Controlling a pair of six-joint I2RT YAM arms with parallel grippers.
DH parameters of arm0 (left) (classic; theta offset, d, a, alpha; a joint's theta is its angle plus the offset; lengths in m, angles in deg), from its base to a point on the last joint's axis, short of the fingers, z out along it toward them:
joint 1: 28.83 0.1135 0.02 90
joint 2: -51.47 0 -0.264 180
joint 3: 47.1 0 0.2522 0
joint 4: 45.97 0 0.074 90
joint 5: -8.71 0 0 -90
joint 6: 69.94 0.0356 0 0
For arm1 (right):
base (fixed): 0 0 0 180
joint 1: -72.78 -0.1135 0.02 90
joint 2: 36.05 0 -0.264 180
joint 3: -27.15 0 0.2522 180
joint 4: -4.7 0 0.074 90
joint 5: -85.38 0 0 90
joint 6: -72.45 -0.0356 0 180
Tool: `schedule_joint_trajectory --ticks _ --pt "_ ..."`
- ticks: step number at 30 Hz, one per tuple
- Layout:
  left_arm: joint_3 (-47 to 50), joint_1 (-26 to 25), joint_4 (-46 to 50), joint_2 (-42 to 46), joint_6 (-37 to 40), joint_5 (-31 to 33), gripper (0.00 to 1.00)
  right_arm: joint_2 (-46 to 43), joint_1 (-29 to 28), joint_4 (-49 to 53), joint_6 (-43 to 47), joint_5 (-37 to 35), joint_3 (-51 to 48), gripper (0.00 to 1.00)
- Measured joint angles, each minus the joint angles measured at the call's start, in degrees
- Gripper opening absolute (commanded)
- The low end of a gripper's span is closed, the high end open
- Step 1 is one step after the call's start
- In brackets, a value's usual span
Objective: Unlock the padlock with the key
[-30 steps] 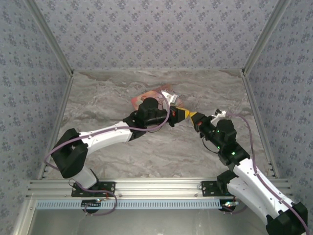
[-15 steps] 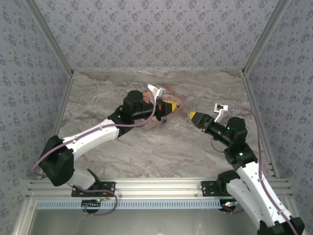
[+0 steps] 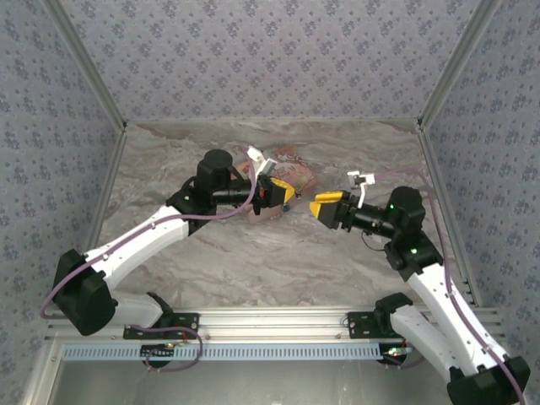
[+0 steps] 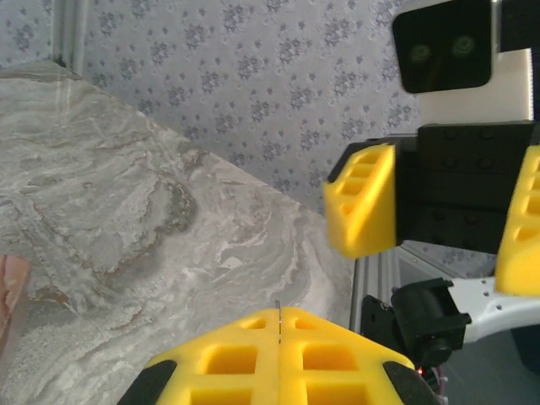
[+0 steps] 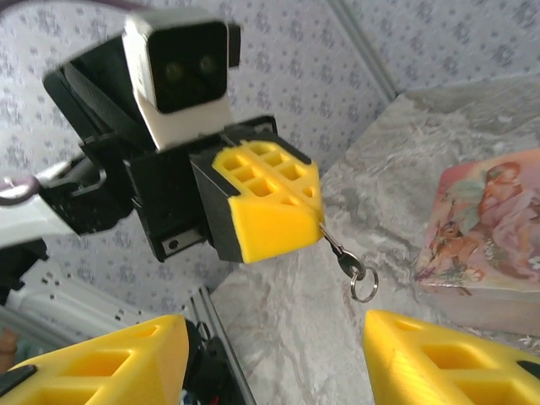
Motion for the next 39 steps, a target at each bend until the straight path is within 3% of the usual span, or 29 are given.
schedule_joint_trajectory --ticks 23,30,39 --pt "-0.17 0.0 0.37 -0.07 0.0 -2.97 0.0 9.07 -3.43 -3.52 2.12 -2.21 0.39 0.36" --pt "-0.17 0.0 0.37 -0.07 -0.02 -2.97 0.0 10.43 -4.17 -4.17 2.1 -2.67 0.52 0.25" --pt "-0.17 0.59 0.35 0.0 0.02 -2.67 0.0 10.45 -4.57 -4.35 2.43 -3.02 0.85 0.0"
